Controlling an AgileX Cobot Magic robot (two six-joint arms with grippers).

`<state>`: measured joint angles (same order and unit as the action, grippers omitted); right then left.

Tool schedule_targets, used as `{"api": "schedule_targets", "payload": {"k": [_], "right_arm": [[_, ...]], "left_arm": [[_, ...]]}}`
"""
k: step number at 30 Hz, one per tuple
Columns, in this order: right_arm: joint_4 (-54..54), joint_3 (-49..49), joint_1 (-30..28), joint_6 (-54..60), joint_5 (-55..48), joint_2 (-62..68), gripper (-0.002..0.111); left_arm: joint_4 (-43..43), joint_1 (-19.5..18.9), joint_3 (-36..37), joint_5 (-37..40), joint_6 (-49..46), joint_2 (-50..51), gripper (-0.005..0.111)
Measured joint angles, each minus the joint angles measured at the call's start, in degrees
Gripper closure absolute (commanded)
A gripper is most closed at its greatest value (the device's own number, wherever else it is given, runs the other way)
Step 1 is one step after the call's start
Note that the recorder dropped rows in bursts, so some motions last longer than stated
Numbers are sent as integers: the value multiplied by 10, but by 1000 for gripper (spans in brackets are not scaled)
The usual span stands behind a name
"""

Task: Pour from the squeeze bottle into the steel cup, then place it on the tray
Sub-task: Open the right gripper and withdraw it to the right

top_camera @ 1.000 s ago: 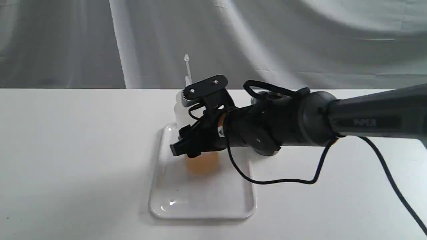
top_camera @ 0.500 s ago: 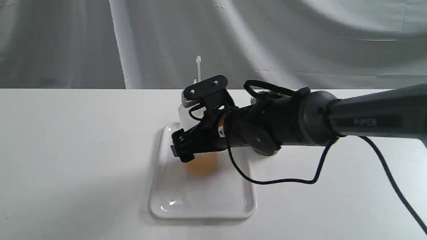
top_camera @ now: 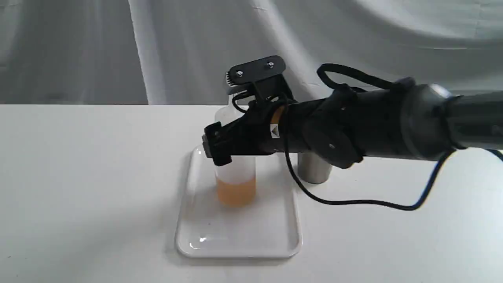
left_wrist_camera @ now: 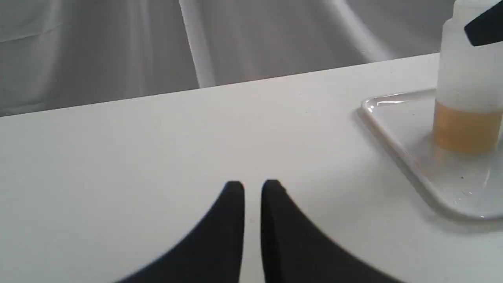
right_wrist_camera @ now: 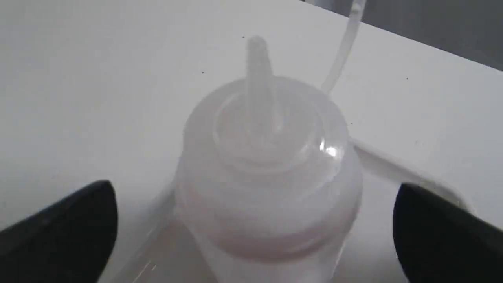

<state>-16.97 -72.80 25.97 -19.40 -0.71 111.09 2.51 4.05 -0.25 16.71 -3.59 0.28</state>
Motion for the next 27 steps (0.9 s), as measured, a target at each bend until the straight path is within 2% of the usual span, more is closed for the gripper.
{"api": "schedule_targets", "payload": {"k": [9,18,21,27], "right_arm": [[8,160,0,0,51,-145,16],[15,317,0,0,124,-353,20],[15,363,0,0,130,-421,30],[20,424,0,-2,133,-507,74]], "left_arm": [[0,0,0,0,0,0,98],[0,0,0,0,0,0,98],[0,0,0,0,0,0,98],[0,0,0,0,0,0,98]]}}
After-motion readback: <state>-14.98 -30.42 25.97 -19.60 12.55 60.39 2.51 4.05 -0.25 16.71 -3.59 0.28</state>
